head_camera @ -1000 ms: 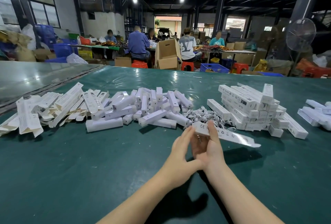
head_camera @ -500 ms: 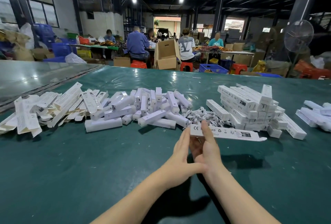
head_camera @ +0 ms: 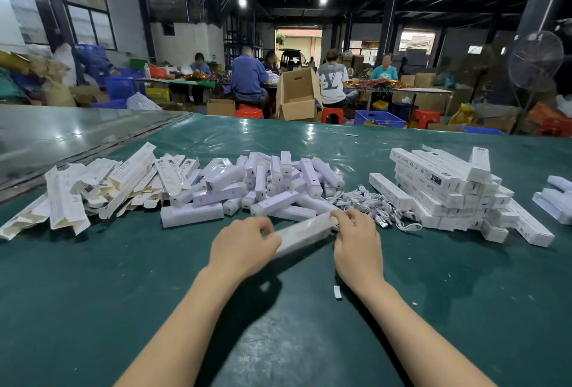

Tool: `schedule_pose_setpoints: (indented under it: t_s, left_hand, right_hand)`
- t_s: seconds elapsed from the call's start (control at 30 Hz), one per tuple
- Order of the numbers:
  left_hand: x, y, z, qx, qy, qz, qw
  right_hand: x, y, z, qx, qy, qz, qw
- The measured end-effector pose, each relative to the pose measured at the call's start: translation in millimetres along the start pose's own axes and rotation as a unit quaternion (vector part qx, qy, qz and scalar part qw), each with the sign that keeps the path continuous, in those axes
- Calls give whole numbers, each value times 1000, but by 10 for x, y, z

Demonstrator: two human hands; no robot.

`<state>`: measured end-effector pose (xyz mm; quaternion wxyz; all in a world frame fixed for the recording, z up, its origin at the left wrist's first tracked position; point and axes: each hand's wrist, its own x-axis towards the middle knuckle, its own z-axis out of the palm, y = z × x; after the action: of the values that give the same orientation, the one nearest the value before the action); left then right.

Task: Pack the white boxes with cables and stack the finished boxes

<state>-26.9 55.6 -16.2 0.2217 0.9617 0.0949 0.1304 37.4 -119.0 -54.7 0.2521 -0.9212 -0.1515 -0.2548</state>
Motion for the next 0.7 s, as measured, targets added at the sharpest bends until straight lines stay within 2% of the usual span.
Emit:
schedule_pose_setpoints:
  t_s: [0.07, 0.1, 0.17, 0.23, 0.3, 0.37, 0.47, 0.5, 0.6, 0.7]
  left_hand:
    - [20, -42, 42, 95, -22, -16, 995]
    - [31, -48, 56, 128, -4, 0, 992]
    - [31, -17, 100, 132, 40, 70, 988]
    - [-2, 48, 194, 117, 18, 146, 982]
    - [-34, 86, 278, 148, -19, 164, 975]
    - [-10, 59, 241, 149, -6, 131, 980]
    - [14, 23, 126, 127, 17, 98, 987]
    - [-6, 36, 117, 121, 12, 103, 987]
    - [-82, 128, 195, 105, -15, 144, 984]
    - [-84, 190, 266, 122, -16, 177, 977]
  right_hand:
    - [95, 81, 58, -117, -66, -4, 991]
    - [138, 95, 69, -145, -92, -6, 985]
    - [217, 91, 93, -159, -134, -10, 978]
    - [252, 91, 107, -152, -157, -18, 976]
    - [244, 101, 101, -133, -139, -17, 981]
    - [206, 80, 24, -145, -107, -39, 983]
    - [151, 32, -91, -149, 13, -146, 978]
    - [135, 36, -112, -147, 35, -150, 977]
    - [91, 23, -163, -163, -66, -103, 979]
    - [85, 66, -130, -139, -76, -90, 983]
